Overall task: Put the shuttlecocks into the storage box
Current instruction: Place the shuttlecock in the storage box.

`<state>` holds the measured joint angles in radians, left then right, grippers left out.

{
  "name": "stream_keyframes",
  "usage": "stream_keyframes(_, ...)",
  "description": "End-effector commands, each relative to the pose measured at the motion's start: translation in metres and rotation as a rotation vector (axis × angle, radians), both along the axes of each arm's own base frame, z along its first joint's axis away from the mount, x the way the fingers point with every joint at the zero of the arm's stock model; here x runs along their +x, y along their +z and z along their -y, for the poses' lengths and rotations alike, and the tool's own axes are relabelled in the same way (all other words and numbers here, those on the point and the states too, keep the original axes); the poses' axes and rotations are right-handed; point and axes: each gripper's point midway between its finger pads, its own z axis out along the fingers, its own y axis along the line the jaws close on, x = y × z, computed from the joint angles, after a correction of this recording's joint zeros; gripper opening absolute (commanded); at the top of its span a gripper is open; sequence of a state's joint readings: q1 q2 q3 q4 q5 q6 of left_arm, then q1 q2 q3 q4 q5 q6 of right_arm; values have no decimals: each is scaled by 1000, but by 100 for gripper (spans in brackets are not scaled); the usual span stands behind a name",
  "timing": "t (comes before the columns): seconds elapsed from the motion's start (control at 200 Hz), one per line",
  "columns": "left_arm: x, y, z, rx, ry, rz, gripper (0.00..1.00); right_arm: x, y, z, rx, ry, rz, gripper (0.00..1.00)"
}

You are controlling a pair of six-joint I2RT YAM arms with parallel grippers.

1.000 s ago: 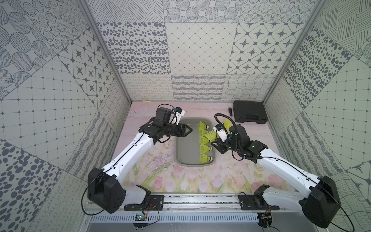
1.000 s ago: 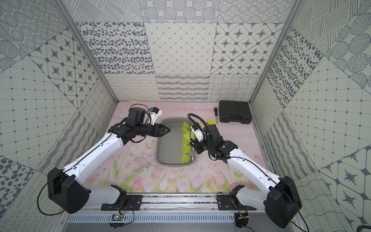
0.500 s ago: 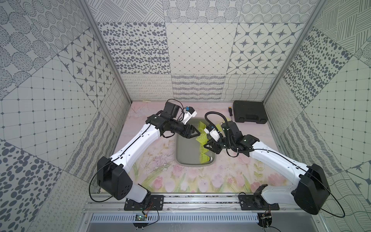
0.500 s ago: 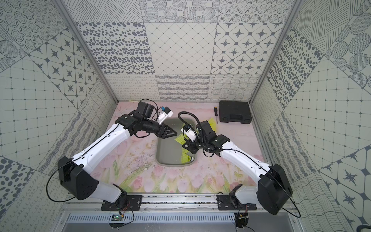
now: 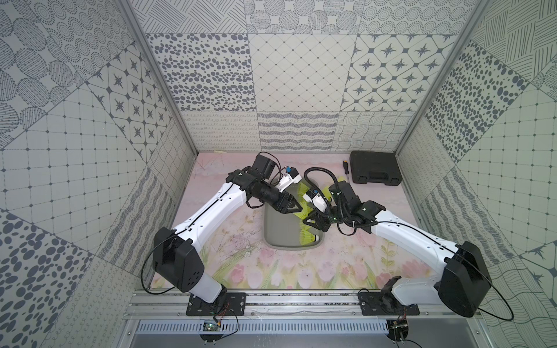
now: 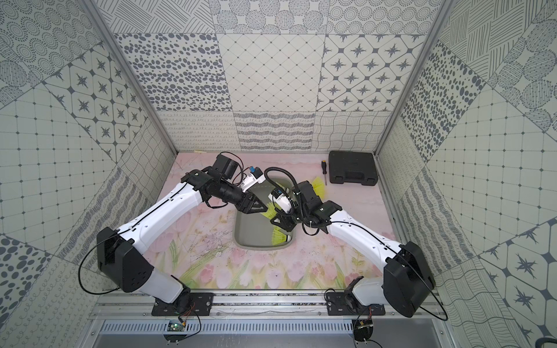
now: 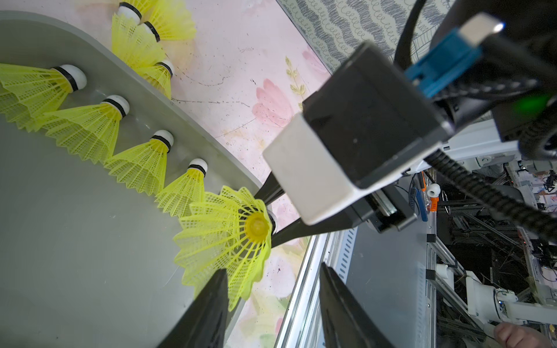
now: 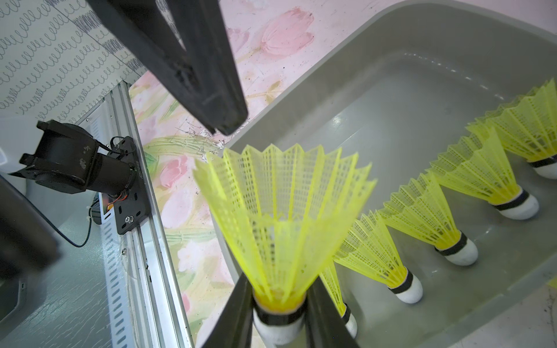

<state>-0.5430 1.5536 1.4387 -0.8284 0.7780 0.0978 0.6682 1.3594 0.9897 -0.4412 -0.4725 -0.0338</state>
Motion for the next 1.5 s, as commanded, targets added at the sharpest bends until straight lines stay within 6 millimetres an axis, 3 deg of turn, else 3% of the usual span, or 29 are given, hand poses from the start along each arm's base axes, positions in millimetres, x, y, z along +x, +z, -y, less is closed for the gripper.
stream_keyframes(0.0,-11,-1,2,-14,-67,-20,50,2,14,-11,37,32,21,23)
stream_keyframes(0.38,-14,-10,6,-11,-81,-63,39,2,14,-13,37,37,14,24)
stream_keyframes(0.48,-13,-12,7,-16,-82,-78,27,2,13,-12,35,35,13,24)
stream_keyframes(0.62,-11,-13,9,-19,-67,-95,0,3,14,-11,34,24,18,28)
stream_keyframes(0.7,-5,-13,12,-28,-33,-94,0,6,13,-10,30,6,29,36)
stream_keyframes(0.821,12,-13,13,-42,76,-66,0,16,10,-2,15,-67,72,61)
stream_keyframes(0.921,29,-14,12,-59,193,-36,0,28,11,8,12,-159,132,71)
stream_keyframes(1.221,66,-23,-4,-92,495,15,0,55,34,46,58,-449,285,75)
stream_keyframes(1.496,91,-45,-31,-72,696,-23,0,61,50,75,69,-604,349,77)
